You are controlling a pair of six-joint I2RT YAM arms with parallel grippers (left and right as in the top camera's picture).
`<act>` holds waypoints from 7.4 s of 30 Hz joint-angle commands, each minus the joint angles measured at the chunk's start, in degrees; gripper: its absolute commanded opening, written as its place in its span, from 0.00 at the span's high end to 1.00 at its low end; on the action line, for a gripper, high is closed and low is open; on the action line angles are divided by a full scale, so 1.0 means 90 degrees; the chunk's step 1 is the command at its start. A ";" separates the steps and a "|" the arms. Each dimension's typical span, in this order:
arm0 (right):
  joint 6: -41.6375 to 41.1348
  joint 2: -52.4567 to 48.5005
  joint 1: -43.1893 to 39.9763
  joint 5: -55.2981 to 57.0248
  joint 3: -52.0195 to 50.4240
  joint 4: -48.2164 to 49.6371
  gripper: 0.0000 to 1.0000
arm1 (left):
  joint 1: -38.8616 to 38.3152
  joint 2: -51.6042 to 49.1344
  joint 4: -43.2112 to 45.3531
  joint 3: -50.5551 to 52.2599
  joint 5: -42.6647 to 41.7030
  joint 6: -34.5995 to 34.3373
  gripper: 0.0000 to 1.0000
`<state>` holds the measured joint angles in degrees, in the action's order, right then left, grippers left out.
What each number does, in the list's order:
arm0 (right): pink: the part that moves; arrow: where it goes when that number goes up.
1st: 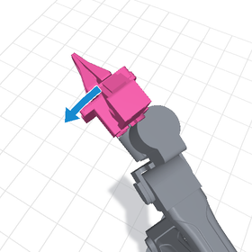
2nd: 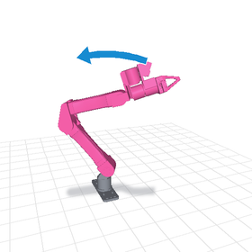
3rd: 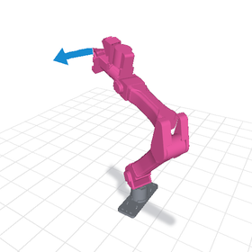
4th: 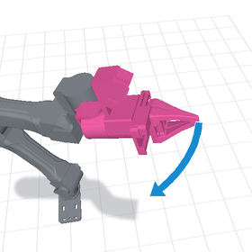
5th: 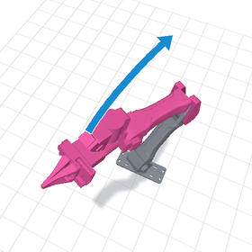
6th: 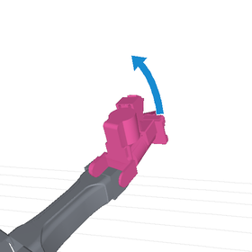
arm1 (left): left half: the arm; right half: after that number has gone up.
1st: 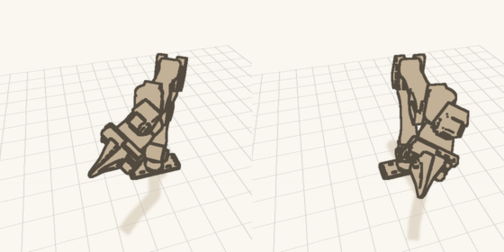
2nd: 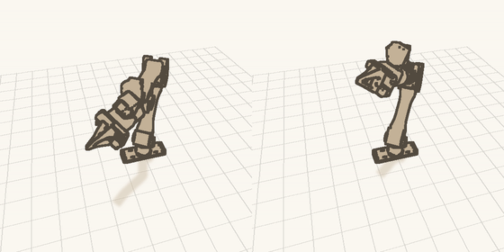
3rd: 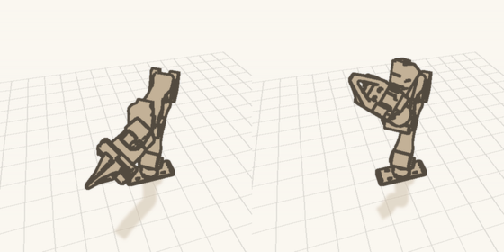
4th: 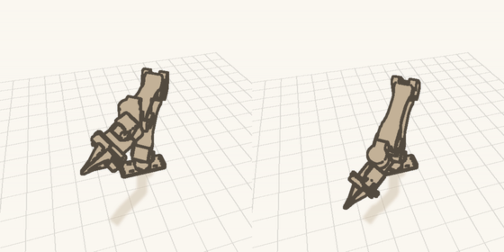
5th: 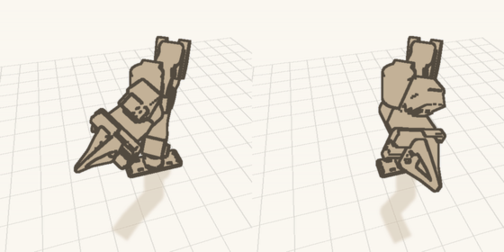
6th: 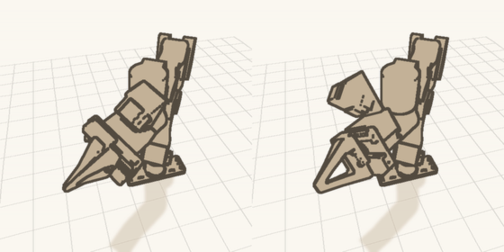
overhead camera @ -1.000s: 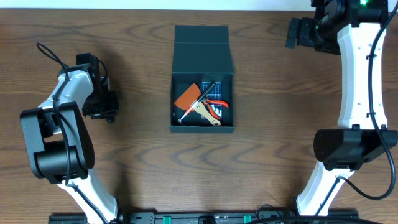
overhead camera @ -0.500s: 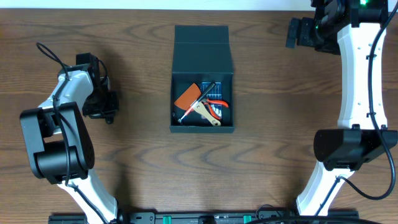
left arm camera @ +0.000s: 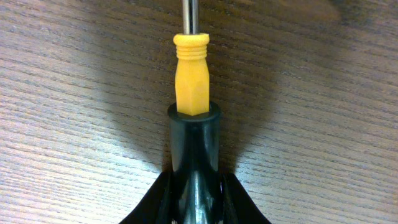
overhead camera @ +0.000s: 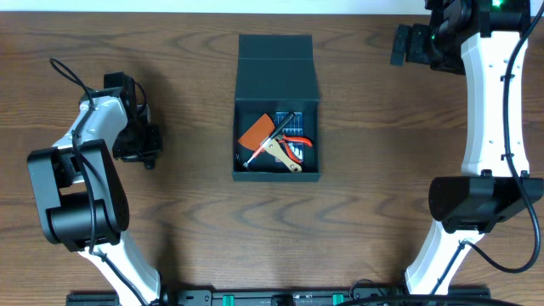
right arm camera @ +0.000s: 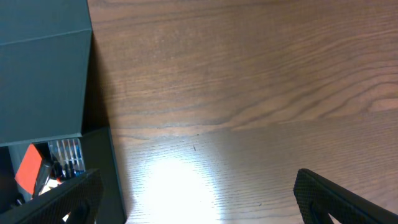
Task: Pack container
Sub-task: 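Lower the left gripper and close it on the screwdriver handle, then lift the screwdriver and carry it right toward the box, then lower the screwdriver into the box and open the left gripper, then raise the left gripper out of the box and move it left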
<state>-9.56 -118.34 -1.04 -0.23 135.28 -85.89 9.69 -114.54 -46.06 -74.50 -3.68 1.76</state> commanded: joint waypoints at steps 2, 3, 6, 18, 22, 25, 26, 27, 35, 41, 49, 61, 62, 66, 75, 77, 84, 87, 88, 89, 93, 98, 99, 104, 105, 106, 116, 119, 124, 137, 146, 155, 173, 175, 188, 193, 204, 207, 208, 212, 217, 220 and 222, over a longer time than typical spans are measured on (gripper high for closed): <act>0.0092 0.0041 0.0036 -0.0005 0.0124 -0.0005 0.01 | 0.0029 -0.0109 -0.0041 0.0022 0.0024 -0.0036 0.94; 0.0092 0.0041 0.0036 -0.0005 0.0124 -0.0005 0.01 | 0.0029 -0.0109 -0.0041 0.0022 0.0024 -0.0036 0.94; 0.0092 0.0041 0.0036 -0.0005 0.0121 -0.0005 0.01 | 0.0029 -0.0109 -0.0046 0.0022 0.0024 -0.0058 0.94; 0.0092 0.0041 0.0036 -0.0002 0.0124 -0.0005 0.01 | 0.0029 -0.0070 -0.0117 0.0010 0.0027 -0.0058 0.94; 0.0092 0.0041 0.0036 -0.0005 0.0124 -0.0005 0.01 | 0.0029 0.0015 -0.0126 -0.0017 0.0027 -0.0058 0.94; 0.0092 0.0041 0.0036 -0.0002 0.0121 -0.0005 0.01 | 0.0029 0.0138 -0.0126 -0.0063 0.0027 -0.0058 0.94; 0.0092 0.0041 0.0036 -0.0005 0.0124 -0.0005 0.01 | 0.0029 0.0187 -0.0129 -0.0078 0.0027 -0.0058 0.94; 0.0092 0.0041 0.0036 -0.0005 0.0124 -0.0005 0.01 | 0.0029 0.0223 -0.0129 -0.0087 0.0027 -0.0058 0.94; 0.0092 0.0041 0.0036 -0.0005 0.0124 -0.0005 0.01 | 0.0029 0.0515 -0.0163 -0.0100 0.0027 -0.0058 0.94; 0.0092 0.0041 0.0036 -0.0002 0.0124 -0.0007 0.01 | 0.0027 0.0850 -0.0170 -0.0100 0.0019 -0.0061 0.94; 0.0092 0.0041 0.0034 -0.0002 0.0124 -0.0005 0.01 | -0.0024 0.1707 -0.0177 -0.0138 -0.0019 -0.0061 0.94; 0.0092 0.0041 0.0041 -0.0005 0.0124 -0.0007 0.01 | -0.1052 0.2985 -0.0168 -0.0172 -0.0022 -0.0058 0.94; 0.0092 0.0041 0.0041 -0.0005 0.0124 -0.0005 0.01 | -0.1171 0.3028 -0.0168 -0.0172 -0.0022 -0.0058 0.94; 0.0095 0.0041 0.0027 -0.0002 0.0121 -0.0005 0.01 | -0.1734 0.3092 -0.0168 -0.0172 -0.0022 -0.0058 0.94; 0.0092 0.0041 0.0034 -0.0005 0.0124 -0.0005 0.01 | -0.2929 0.3089 0.0053 -0.0172 -0.0024 -0.0058 0.94; 0.0092 0.0041 0.0034 -0.0005 0.0121 -0.0005 0.01 | -0.3167 0.3089 0.0138 -0.0172 -0.0024 -0.0058 0.94; 0.0092 0.0041 0.0034 -0.0005 0.0124 -0.0005 0.01 | -0.3813 0.3077 0.0396 -0.0172 -0.0022 -0.0058 0.94; 0.0092 0.0041 0.0034 -0.0002 0.0121 -0.0005 0.01 | -0.3959 0.3043 0.0471 -0.0172 -0.0022 -0.0053 0.94; 0.0092 0.0041 0.0034 -0.0005 0.0121 -0.0005 0.01 | -0.3985 0.3024 0.0493 -0.0172 -0.0022 -0.0056 0.94; 0.0092 0.0041 0.0034 -0.0005 0.0124 -0.0005 0.01 | -0.4012 0.2985 0.0512 -0.0172 -0.0022 -0.0056 0.94; 0.0092 0.0041 0.0034 -0.0005 0.0124 -0.0005 0.01 | -0.4095 0.2764 0.0517 -0.0172 -0.0029 -0.0056 0.94; 0.0092 0.0041 0.0034 -0.0002 0.0124 -0.0005 0.01 | -0.4262 0.2373 0.0515 -0.0172 -0.0051 -0.0053 0.94; 0.0092 0.0041 0.0034 -0.0002 0.0124 -0.0007 0.01 | -0.4313 0.2278 0.0515 -0.0172 -0.0051 -0.0053 0.94; 0.0092 0.0041 0.0032 -0.0002 0.0124 -0.0007 0.01 | -0.4588 0.1848 0.0517 -0.0172 -0.0049 -0.0053 0.94; 0.0092 0.0041 0.0029 -0.0005 0.0124 -0.0005 0.01 | -0.4629 0.1785 0.0515 -0.0172 -0.0049 -0.0051 0.94; 0.0092 0.0041 0.0029 -0.0005 0.0124 -0.0007 0.01 | -0.4668 0.1724 0.0515 -0.0172 -0.0049 -0.0051 0.94; 0.0092 0.0041 0.0029 -0.0005 0.0121 -0.0007 0.01 | -0.4741 0.1350 0.0515 -0.0170 -0.0044 0.0141 0.94; 0.0092 0.0041 0.0029 -0.0005 0.0124 -0.0005 0.01 | -0.4741 0.1292 0.0512 -0.0170 -0.0041 0.0146 0.94; 0.0092 0.0041 0.0029 -0.0002 0.0124 -0.0007 0.01 | -0.4733 0.1285 0.0512 -0.0170 0.0109 0.0357 0.94; 0.0092 0.0041 0.0029 -0.0005 0.0124 -0.0005 0.01 | -0.4716 0.1282 0.0515 -0.0165 0.0197 0.0401 0.94; 0.0092 0.0041 0.0029 -0.0002 0.0124 -0.0007 0.01 | -0.4709 0.1073 0.0534 -0.0080 0.0197 0.0401 0.94; 0.0092 0.0041 0.0029 -0.0005 0.0124 -0.0005 0.01 | -0.4692 0.0736 0.0610 -0.0080 0.0199 0.0406 0.94; 0.0092 0.0041 0.0029 -0.0002 0.0124 -0.0005 0.01 | -0.4692 0.0903 0.0631 -0.0410 0.0197 0.0401 0.56; 0.0092 0.0041 0.0029 -0.0005 0.0124 -0.0005 0.01 | -0.4692 0.1035 0.0605 -0.0573 0.0197 0.0398 0.52; 0.0092 0.0041 0.0029 -0.0005 0.0124 -0.0007 0.01 | -0.4636 0.2579 0.0607 -0.1365 0.0194 0.0107 0.07; 0.0095 0.0041 0.0029 -0.0002 0.0124 -0.0005 0.01 | -0.4367 0.3058 0.0435 -0.1367 0.0129 -0.0044 0.01; 0.0338 0.0039 0.0078 -0.0505 0.0109 0.0474 0.94 | -0.3213 0.3116 0.0287 -0.1350 -0.0522 -0.0228 0.66; 0.0474 0.0027 0.0172 -0.0525 0.0007 0.0724 0.81 | -0.2839 0.3116 0.0272 -0.1328 -0.0525 -0.0228 0.91; 0.0590 0.0027 0.0226 -0.0527 -0.0070 0.0826 0.87 | -0.2708 0.3118 0.0267 -0.1328 -0.0525 -0.0231 0.94; 0.0889 0.0027 0.0457 -0.0522 -0.0505 0.1222 0.98 | -0.2416 0.3113 0.0204 -0.1328 -0.0517 -0.0352 0.94; 0.0952 0.0024 0.0712 -0.0522 -0.1455 0.1843 0.99 | -0.2220 0.3075 0.0185 -0.1328 -0.0304 -0.0318 0.83; 0.1124 0.0024 0.0801 -0.0527 -0.2103 0.2227 0.99 | -0.2174 0.2980 0.0182 -0.1328 -0.0323 -0.0109 0.91; 0.1290 0.0024 0.0845 -0.0527 -0.2453 0.2433 0.98 | -0.2135 0.2871 0.0185 -0.1328 -0.0622 0.0063 0.94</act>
<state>-1.06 -118.37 6.00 -4.60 116.22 -65.06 -10.13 -86.98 -44.34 -85.97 -7.35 0.14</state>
